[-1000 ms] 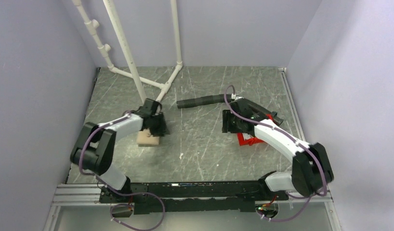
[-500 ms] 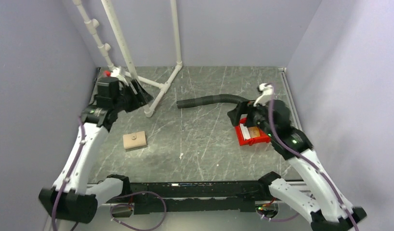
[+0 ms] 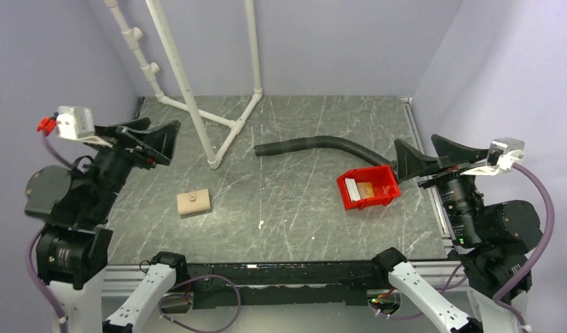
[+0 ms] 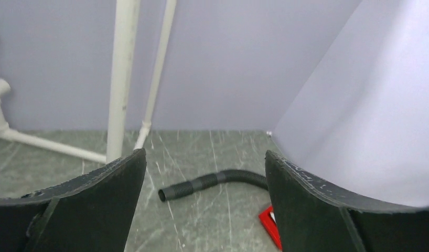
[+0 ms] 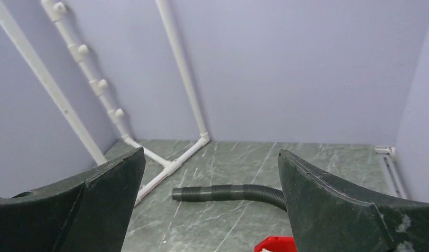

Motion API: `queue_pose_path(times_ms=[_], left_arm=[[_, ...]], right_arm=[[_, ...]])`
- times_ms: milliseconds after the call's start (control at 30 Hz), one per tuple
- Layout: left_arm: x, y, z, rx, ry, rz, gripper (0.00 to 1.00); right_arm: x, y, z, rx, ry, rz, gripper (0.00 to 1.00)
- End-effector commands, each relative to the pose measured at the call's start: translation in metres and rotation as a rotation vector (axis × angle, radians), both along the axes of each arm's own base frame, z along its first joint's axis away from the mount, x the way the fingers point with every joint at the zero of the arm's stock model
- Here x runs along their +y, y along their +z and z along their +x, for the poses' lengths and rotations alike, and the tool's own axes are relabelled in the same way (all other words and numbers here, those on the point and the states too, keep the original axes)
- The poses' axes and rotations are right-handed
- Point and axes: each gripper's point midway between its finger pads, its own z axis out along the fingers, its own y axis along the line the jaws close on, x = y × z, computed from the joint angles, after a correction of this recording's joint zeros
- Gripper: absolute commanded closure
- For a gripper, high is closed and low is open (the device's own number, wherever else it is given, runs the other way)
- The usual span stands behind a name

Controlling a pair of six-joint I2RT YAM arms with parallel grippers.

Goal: Put the credit cards into the card holder
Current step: Reset both arms

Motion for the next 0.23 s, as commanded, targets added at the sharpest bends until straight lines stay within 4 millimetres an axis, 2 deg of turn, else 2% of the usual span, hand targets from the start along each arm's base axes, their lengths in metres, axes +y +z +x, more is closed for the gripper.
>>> queue_pose_path(times_ms=[0, 67, 200], left_arm=[[0.017, 0.017, -0.006, -0.074, 0.089, 0.055, 0.06], [0.021, 0.015, -0.007, -0.074, 0.112, 0.054, 0.01], [0.022, 0.012, -0.009, -0.069, 0.113, 0.051, 0.01]], right_arm=[[-0.021, 0.006, -0.003, -0.023, -0.1, -0.013, 0.0], [-0.023, -0.001, -0.003, -0.021, -0.105, 0.018, 0.0], [-0.023, -0.008, -0.004, -0.024, -0.104, 0.048, 0.0]])
